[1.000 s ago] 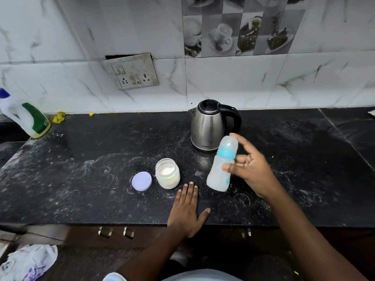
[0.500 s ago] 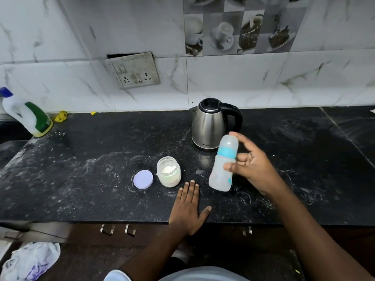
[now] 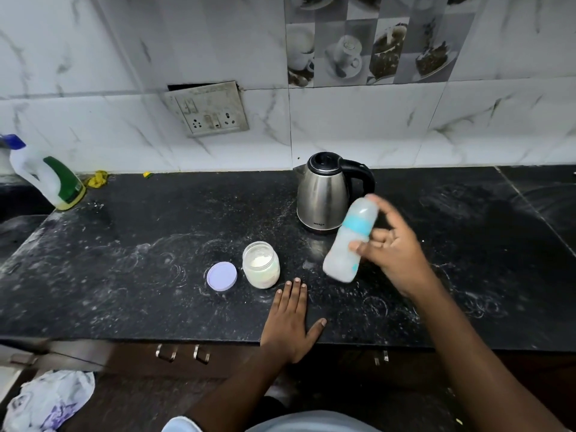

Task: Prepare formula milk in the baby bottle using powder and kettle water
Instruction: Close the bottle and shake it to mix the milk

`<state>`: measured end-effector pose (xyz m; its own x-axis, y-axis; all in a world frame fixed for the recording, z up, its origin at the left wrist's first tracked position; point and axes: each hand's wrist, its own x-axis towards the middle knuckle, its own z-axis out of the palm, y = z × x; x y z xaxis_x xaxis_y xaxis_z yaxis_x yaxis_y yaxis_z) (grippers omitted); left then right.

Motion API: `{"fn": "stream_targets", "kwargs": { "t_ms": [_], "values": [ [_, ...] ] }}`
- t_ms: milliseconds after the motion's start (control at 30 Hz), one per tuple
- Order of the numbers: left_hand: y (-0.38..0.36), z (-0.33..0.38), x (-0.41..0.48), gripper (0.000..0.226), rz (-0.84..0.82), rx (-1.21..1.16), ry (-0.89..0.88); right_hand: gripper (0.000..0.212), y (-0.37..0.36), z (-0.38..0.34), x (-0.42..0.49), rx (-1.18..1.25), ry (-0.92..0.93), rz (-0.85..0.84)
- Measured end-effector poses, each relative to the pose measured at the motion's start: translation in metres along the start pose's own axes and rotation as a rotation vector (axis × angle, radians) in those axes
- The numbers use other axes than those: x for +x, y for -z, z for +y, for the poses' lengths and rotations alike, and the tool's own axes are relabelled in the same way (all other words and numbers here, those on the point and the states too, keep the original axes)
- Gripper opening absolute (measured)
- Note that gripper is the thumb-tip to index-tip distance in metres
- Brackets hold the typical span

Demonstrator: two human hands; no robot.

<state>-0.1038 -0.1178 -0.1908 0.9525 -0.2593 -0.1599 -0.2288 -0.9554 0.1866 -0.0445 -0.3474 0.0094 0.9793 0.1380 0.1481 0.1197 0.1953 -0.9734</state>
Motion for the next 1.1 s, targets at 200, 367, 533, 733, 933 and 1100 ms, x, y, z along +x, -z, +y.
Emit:
{"fn": "stream_targets", "kwargs": {
  "t_ms": [200,367,533,733,933,1100],
  "values": [
    [0.0,0.001,0.001,0.099,0.001,-0.007,0.006,0.091,-0.009,0.01,-0.004,-0.132,0.025,-0.065],
    [0.001,0.0,0.0,0.1,0.004,-0.011,0.009,0.089,-0.012,0.027,-0.009,-0.342,0.089,-0.041],
    [0.0,0.001,0.0,0.099,0.014,-0.01,0.009,0.09,-0.005,0.06,-0.013,-0.479,0.134,0.067],
    [0.0,0.001,0.0,0.099,0.016,0.005,0.005,0.093,-0.002,0.102,-0.01,-0.609,0.057,0.139],
    [0.005,0.003,-0.001,0.098,0.01,0.004,0.006,0.093,-0.007,0.125,-0.004,-0.677,0.028,0.14],
    [0.007,0.004,-0.002,0.099,0.0,0.013,0.01,0.09,-0.005,0.132,0.0,-0.676,-0.004,0.163]
  ]
}}
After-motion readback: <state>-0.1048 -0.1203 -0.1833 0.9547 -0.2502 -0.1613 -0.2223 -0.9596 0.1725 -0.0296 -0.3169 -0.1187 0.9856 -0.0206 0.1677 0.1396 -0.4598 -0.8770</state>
